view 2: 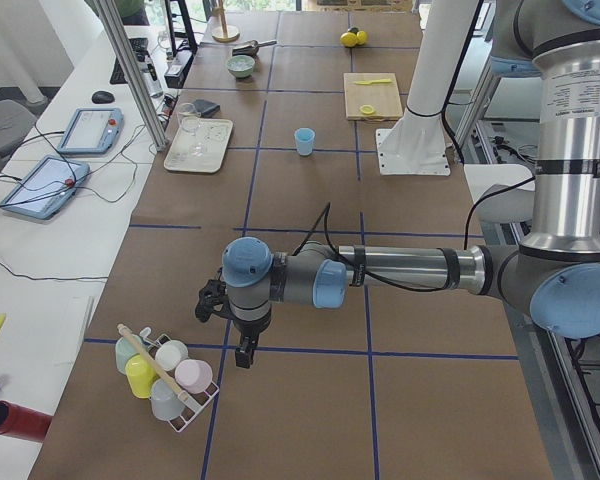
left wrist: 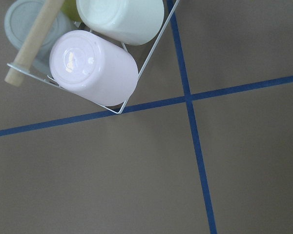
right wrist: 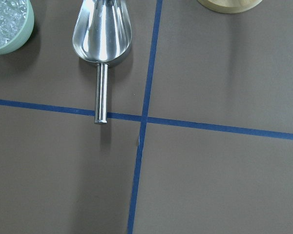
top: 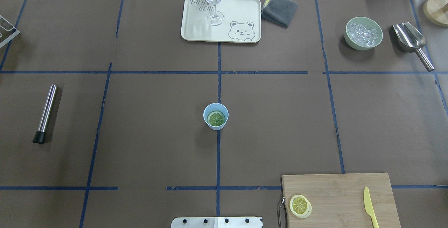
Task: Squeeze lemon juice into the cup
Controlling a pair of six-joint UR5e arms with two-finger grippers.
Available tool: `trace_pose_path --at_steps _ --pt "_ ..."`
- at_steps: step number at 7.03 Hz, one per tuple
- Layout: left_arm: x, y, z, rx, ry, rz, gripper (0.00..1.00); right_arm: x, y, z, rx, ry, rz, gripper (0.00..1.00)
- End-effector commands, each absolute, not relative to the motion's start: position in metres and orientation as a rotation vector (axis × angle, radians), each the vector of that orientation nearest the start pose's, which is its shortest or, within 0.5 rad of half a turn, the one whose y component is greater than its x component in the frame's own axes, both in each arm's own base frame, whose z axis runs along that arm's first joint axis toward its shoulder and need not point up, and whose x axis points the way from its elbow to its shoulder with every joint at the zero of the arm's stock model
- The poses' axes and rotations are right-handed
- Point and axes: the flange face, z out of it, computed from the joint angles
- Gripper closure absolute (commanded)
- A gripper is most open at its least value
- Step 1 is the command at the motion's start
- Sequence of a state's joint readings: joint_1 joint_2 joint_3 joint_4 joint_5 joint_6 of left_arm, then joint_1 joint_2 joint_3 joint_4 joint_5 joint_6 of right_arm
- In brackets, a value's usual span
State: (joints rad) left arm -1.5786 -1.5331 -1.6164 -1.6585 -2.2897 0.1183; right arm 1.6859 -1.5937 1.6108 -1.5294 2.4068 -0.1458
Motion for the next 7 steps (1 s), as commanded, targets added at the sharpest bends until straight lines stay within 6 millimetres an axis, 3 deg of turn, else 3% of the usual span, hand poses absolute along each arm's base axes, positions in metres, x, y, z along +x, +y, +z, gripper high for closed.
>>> trace_pose_path --at_steps 1,4,7 --pt "-0.073 -0.482 0.644 0.148 0.713 0.139 0.00 0.115 -0.476 0.641 0.164 -0.822 -0.052 0.00" --pt "-0.075 -0.482 0.644 0.151 0.712 0.137 0.00 0.113 -0.465 0.652 0.142 -0.832 -0.042 0.00" --pt "-0.074 -0.481 0.645 0.148 0.713 0.139 0.00 0.105 -0.468 0.649 0.118 -0.835 -0.011 0.00"
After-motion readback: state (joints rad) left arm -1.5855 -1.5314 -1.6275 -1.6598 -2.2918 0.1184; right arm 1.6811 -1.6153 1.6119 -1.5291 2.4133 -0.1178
